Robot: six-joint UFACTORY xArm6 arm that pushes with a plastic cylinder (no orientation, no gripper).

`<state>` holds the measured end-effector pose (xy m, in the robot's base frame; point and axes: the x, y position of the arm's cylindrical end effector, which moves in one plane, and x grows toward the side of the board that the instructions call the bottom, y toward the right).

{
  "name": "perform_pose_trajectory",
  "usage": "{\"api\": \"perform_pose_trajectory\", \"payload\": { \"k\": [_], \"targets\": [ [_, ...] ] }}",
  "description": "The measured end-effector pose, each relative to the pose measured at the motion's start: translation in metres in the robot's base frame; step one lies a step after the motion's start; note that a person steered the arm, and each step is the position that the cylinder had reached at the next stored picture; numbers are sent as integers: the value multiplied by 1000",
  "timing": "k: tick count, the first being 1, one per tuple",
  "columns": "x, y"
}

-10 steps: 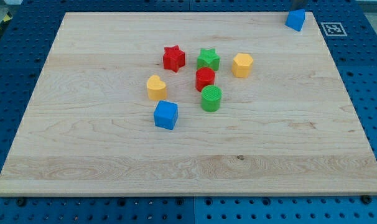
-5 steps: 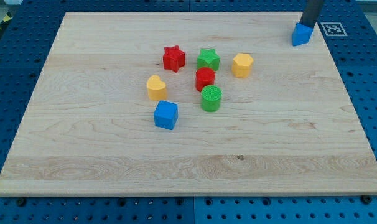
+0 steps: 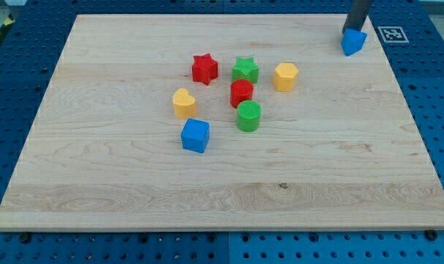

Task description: Move the blue triangle to the center right

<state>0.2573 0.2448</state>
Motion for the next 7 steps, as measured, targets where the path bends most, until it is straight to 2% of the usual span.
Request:
{"api": "perform_pose_trajectory", "payload": {
  "k": [3,6,7],
  "targets": [
    [76,-5],
    [177,-14],
    [179,-21]
  ]
}}
